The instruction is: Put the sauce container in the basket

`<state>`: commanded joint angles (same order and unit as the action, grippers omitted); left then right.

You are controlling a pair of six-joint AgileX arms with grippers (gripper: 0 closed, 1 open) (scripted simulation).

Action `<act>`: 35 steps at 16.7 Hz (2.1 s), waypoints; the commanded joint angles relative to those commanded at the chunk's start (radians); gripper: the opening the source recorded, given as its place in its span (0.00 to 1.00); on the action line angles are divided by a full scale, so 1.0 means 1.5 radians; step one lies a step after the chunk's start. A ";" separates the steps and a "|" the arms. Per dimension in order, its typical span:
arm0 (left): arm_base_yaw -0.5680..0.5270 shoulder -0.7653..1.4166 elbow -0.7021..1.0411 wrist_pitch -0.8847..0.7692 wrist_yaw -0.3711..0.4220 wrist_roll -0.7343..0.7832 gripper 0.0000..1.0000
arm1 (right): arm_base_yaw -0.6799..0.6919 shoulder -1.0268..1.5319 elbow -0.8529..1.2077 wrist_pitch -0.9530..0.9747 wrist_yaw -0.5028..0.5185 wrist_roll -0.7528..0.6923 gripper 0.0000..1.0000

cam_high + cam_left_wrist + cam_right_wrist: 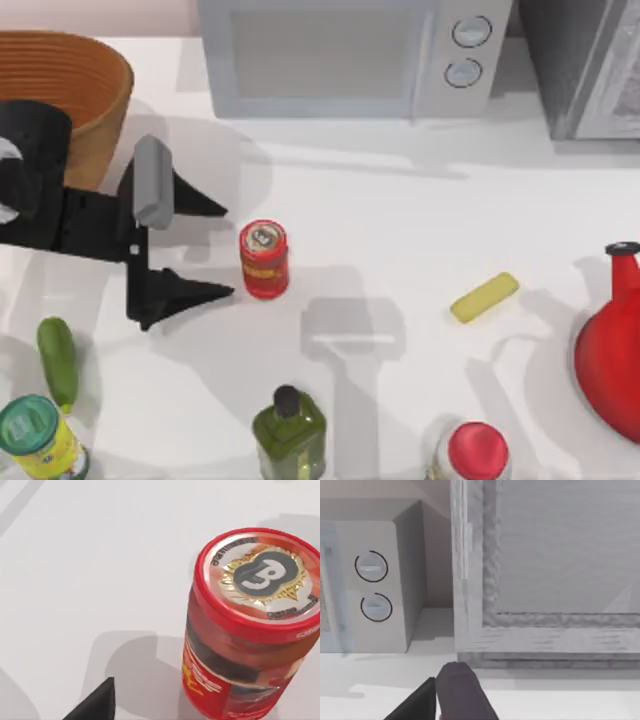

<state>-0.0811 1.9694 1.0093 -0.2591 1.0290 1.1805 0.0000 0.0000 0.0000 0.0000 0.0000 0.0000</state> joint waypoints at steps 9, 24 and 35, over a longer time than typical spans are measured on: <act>-0.094 0.043 -0.012 0.177 -0.037 -0.145 1.00 | 0.000 0.000 0.000 0.000 0.000 0.000 1.00; -0.115 0.088 -0.008 0.244 -0.048 -0.176 0.47 | 0.000 0.000 0.000 0.000 0.000 0.000 1.00; -0.115 0.088 -0.008 0.244 -0.048 -0.176 0.00 | 0.000 0.000 0.000 0.000 0.000 0.000 1.00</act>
<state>-0.2530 2.1008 0.9972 0.1072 0.9576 0.9164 0.0000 0.0000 0.0000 0.0000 0.0000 0.0000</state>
